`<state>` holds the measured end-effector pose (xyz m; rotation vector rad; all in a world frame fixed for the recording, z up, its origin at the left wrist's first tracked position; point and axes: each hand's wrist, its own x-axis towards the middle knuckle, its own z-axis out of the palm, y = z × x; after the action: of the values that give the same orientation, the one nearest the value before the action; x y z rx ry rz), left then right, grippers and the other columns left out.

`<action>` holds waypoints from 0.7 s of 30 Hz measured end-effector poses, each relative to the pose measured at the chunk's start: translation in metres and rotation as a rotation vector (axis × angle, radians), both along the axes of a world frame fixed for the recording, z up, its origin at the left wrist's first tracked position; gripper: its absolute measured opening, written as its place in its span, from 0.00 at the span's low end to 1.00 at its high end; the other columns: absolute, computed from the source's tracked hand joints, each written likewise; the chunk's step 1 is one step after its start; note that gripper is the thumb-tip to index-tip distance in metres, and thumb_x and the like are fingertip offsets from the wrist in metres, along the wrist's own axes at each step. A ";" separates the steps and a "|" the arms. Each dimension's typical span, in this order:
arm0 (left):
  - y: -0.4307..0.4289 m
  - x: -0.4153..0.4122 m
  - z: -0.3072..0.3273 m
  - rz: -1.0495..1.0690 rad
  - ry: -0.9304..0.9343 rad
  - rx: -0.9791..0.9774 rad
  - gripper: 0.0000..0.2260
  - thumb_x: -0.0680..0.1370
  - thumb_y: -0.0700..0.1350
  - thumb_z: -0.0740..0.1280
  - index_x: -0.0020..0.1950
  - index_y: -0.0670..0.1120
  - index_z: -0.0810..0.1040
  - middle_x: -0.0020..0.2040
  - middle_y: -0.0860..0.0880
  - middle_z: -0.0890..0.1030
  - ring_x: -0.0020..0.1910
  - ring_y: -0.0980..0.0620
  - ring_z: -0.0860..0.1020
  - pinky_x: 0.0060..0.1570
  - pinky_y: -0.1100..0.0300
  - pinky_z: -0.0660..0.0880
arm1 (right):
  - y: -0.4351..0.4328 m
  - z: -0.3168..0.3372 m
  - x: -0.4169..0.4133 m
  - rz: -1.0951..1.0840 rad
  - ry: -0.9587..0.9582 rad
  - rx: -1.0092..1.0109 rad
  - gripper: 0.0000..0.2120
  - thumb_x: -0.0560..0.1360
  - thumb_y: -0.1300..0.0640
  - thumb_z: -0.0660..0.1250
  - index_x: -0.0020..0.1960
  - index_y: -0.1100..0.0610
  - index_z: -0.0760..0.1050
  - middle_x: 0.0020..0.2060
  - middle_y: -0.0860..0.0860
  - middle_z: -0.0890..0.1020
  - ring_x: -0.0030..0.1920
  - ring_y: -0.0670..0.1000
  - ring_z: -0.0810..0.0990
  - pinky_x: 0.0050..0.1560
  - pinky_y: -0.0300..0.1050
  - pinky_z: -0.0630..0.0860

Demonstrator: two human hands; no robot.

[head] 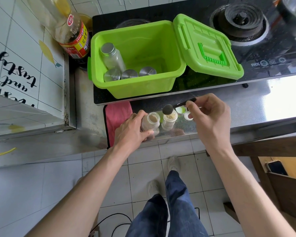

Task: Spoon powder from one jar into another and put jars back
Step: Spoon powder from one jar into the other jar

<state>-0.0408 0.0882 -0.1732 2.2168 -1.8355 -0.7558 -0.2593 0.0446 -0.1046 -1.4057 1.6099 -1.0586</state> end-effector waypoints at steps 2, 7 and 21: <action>0.000 0.000 0.000 -0.001 -0.003 0.003 0.21 0.75 0.60 0.74 0.63 0.59 0.69 0.58 0.56 0.78 0.52 0.48 0.80 0.40 0.55 0.69 | 0.002 -0.003 0.006 0.022 -0.027 0.019 0.07 0.75 0.53 0.74 0.40 0.50 0.78 0.37 0.49 0.86 0.37 0.56 0.85 0.42 0.56 0.82; 0.000 -0.001 0.000 0.002 -0.006 0.009 0.21 0.75 0.60 0.74 0.62 0.60 0.69 0.58 0.57 0.78 0.53 0.48 0.80 0.41 0.55 0.69 | 0.006 -0.007 0.025 0.124 0.028 0.004 0.06 0.76 0.56 0.74 0.42 0.56 0.80 0.35 0.44 0.84 0.35 0.43 0.83 0.35 0.34 0.74; 0.000 -0.002 -0.001 0.014 -0.025 -0.002 0.21 0.75 0.59 0.75 0.61 0.59 0.69 0.57 0.57 0.78 0.52 0.47 0.81 0.39 0.55 0.68 | 0.005 -0.047 0.061 0.315 0.307 0.095 0.05 0.74 0.53 0.73 0.42 0.49 0.77 0.36 0.43 0.80 0.36 0.49 0.78 0.32 0.43 0.70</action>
<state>-0.0433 0.0884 -0.1741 2.2456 -1.8287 -0.7261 -0.1987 0.0498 -0.1520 -1.7503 1.5546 -0.5976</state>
